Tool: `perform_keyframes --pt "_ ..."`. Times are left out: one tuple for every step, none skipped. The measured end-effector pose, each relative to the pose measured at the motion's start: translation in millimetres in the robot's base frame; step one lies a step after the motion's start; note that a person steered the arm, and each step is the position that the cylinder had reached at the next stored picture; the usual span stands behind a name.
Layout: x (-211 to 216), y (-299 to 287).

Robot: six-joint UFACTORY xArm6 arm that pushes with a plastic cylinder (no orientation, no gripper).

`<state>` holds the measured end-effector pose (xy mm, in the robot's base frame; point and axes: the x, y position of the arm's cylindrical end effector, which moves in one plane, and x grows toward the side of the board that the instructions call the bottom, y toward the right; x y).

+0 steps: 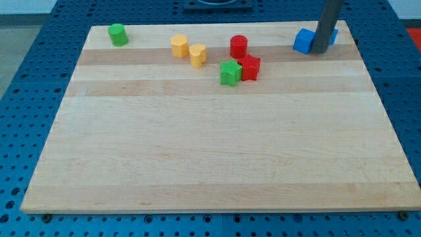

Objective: Put the blue cube at the top center of the board

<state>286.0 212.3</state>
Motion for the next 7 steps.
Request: perform_keyframes --pt "-5.5 -2.8" --pt "-14.1 -8.2" --pt "-19.6 -14.5" --pt "-25.9 -18.9" --pt "-39.8 -20.2" --pt "-48.3 -20.6" --pt "-47.7 -30.3"
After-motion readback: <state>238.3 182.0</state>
